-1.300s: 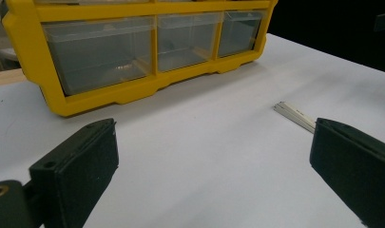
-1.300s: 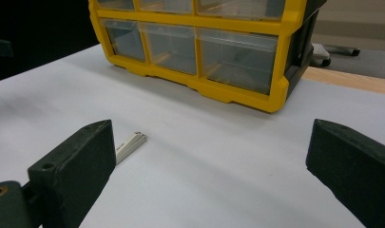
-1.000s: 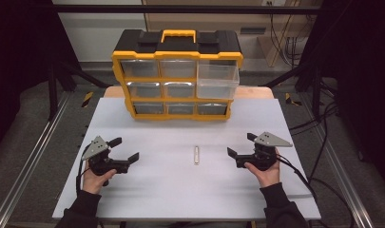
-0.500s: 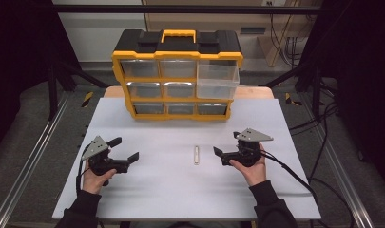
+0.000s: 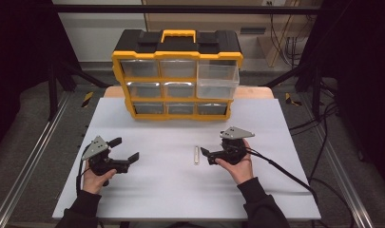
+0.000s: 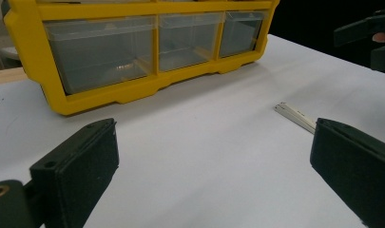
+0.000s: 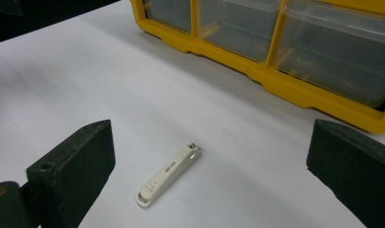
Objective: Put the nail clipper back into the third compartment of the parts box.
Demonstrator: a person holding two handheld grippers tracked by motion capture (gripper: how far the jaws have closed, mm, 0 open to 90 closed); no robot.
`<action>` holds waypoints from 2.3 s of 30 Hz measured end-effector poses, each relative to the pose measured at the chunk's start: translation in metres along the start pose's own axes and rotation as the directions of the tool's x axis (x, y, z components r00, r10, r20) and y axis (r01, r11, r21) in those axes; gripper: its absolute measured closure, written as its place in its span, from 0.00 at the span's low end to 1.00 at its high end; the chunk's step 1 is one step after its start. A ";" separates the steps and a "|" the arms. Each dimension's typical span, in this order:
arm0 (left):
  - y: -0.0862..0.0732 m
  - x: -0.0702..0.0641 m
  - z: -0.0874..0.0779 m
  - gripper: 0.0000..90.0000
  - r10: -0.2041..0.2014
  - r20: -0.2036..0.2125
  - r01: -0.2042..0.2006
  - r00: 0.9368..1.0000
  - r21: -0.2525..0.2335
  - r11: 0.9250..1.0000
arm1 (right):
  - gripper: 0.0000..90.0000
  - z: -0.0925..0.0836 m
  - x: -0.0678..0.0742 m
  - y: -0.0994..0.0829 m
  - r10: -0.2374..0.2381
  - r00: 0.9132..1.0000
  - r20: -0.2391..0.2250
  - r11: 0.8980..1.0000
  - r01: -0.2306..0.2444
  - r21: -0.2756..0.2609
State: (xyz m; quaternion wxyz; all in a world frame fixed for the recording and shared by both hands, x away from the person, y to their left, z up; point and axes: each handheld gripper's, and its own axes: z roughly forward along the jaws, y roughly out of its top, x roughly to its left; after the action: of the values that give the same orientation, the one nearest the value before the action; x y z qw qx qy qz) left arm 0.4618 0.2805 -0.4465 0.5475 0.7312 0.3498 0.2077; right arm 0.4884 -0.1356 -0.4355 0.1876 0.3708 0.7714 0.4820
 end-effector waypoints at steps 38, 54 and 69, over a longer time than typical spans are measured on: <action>-0.001 -0.001 0.001 0.03 0.002 0.003 -0.002 1.000 0.007 1.000 | 0.33 0.071 0.018 -0.017 -0.081 0.997 -0.002 0.965 0.079 0.251; -0.001 -0.001 0.001 0.03 0.001 0.001 -0.001 1.000 0.010 1.000 | 0.59 0.074 0.020 -0.020 -0.064 0.998 -0.023 0.955 0.068 0.288; -0.001 -0.001 0.001 0.03 0.003 0.002 -0.004 1.000 0.014 1.000 | 0.78 0.071 0.020 -0.020 -0.052 0.999 0.007 0.952 0.048 0.302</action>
State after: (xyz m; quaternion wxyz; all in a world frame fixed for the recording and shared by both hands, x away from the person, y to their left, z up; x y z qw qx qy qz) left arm 0.4618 0.2790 -0.4476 0.5424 0.7359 0.3494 0.2055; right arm 0.5134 -0.0824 -0.4846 0.1465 0.3789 0.8437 0.3508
